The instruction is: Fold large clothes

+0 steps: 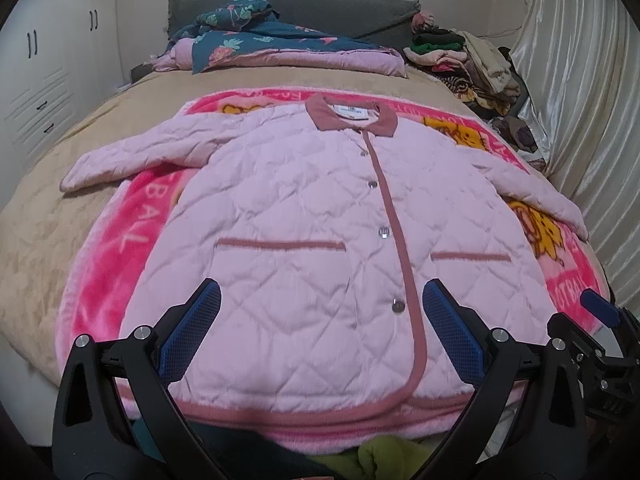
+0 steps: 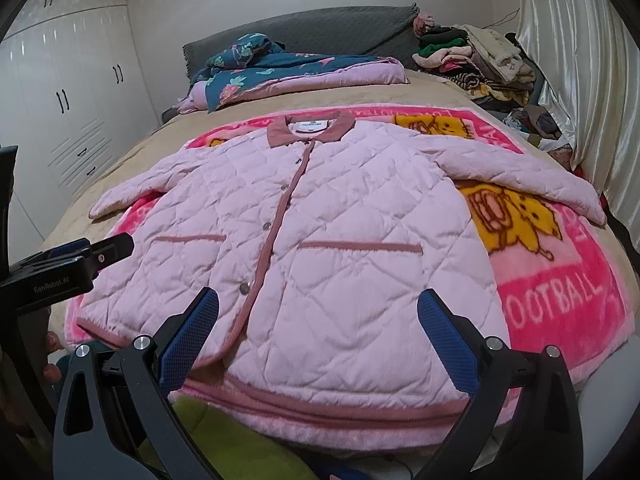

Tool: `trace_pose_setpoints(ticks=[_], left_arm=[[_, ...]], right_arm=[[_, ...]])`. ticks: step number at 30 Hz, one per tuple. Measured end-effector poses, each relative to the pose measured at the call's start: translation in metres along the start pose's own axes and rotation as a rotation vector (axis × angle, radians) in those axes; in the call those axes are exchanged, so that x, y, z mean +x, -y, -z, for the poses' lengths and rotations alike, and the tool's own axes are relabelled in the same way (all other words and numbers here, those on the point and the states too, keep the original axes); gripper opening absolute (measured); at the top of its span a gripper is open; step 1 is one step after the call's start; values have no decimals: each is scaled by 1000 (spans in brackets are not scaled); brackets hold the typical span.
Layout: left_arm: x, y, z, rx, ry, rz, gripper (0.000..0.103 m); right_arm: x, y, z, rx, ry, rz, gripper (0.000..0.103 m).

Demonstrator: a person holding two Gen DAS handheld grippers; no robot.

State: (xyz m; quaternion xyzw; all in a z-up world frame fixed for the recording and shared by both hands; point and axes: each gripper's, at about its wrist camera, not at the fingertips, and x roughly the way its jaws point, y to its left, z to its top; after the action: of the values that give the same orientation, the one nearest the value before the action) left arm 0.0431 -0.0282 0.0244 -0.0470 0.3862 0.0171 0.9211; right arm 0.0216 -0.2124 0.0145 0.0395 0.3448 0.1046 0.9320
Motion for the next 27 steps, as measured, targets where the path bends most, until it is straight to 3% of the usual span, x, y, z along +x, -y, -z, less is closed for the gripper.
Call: trace_pose_setpoints(ticks=[19, 27], left_arm=[[27, 7, -74, -4, 18, -10, 95], [48, 14, -108, 0, 16, -21, 95]], right_arm=[[25, 19, -77, 56, 59, -46, 99], [42, 40, -117, 136, 82, -83, 99]])
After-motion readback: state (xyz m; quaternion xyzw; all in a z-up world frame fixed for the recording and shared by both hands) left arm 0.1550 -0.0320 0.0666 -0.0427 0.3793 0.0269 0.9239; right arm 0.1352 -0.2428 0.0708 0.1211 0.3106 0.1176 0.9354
